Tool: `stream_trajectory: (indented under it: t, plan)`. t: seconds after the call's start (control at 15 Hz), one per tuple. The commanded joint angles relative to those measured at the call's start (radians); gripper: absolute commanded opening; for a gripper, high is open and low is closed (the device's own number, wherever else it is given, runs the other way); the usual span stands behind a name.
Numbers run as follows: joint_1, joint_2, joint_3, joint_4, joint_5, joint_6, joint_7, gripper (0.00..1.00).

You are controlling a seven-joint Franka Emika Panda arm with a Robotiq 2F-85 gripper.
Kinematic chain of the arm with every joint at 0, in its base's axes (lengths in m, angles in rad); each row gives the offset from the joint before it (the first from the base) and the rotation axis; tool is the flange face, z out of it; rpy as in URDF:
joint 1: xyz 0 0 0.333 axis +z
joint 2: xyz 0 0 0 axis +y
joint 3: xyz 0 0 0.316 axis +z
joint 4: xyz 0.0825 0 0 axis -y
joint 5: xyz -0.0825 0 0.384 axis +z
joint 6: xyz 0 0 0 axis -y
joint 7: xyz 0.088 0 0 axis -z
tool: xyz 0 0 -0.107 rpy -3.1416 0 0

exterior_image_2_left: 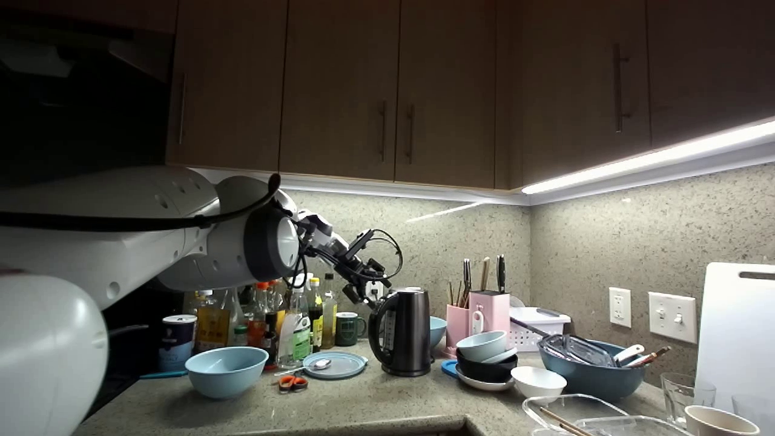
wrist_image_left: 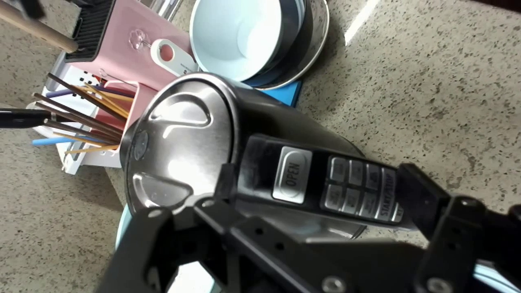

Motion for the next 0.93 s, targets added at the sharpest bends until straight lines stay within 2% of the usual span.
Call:
stream_trajectory:
  t: [0.0,0.33,0.4,0.8,0.87]
  plan:
    - [-0.001,0.025,-0.018,0.033,-0.001,-0.031,0.015,1.00]
    - [0.006,0.053,-0.043,0.054,-0.014,-0.005,0.025,1.00]
    - [0.006,0.083,-0.044,0.110,-0.010,-0.024,0.009,1.00]
    - [0.015,0.116,-0.078,0.184,-0.004,-0.029,0.021,1.00]
    - [0.026,0.075,-0.081,0.117,-0.023,-0.023,0.041,1.00]
